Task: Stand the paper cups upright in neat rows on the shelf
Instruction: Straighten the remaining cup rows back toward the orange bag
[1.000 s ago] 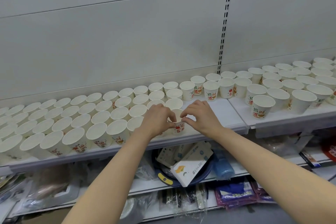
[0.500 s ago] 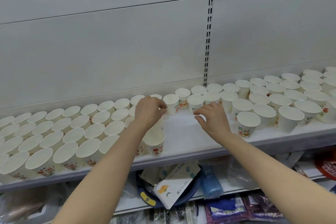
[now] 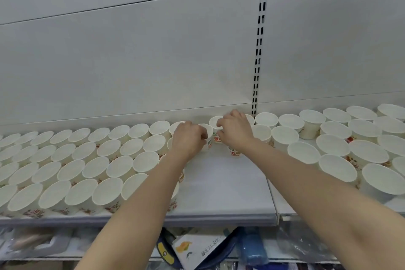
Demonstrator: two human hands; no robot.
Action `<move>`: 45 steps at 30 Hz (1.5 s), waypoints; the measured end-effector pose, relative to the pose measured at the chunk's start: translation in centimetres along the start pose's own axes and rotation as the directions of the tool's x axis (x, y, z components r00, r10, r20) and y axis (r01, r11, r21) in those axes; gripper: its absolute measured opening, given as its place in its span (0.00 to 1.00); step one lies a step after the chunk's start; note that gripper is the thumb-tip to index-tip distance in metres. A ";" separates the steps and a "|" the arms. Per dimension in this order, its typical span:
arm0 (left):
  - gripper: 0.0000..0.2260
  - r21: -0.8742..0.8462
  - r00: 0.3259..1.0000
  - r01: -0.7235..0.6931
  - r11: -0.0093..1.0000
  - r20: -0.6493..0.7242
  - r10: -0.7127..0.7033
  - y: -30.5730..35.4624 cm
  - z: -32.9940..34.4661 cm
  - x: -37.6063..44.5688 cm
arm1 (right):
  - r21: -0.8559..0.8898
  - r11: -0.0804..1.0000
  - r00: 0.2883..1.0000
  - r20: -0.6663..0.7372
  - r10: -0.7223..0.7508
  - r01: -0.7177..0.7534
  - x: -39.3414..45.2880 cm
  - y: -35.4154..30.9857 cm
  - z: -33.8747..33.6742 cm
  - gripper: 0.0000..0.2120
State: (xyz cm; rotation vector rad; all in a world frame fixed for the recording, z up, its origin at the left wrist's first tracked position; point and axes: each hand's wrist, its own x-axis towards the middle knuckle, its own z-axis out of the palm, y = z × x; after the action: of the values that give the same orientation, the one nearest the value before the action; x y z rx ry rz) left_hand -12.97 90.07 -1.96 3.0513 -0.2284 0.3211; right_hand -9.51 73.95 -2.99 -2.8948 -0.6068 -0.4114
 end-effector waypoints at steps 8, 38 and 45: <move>0.08 -0.027 1.000 -0.014 1.000 -0.004 0.014 -0.3 -0.1 0.4 | -0.107 0.992 0.997 -0.017 0.070 -0.071 0.6 0.4 0.5 0.08; 0.09 -0.238 0.930 -0.357 0.903 -0.175 0.322 4.0 0.1 0.6 | -0.020 0.969 0.917 -0.327 0.226 -0.246 -8.9 4.9 -2.1 0.08; 0.06 -0.143 0.946 -0.319 0.937 0.012 0.324 6.6 0.6 0.0 | -0.122 0.966 0.972 -0.090 0.218 -0.228 -9.1 6.1 -3.5 0.11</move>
State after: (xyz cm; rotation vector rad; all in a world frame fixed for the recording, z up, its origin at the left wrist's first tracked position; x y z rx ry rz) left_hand -13.83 83.52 -2.22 2.8754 -0.7250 0.2547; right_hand -15.79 64.34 -2.97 -3.0105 -0.2447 -0.5445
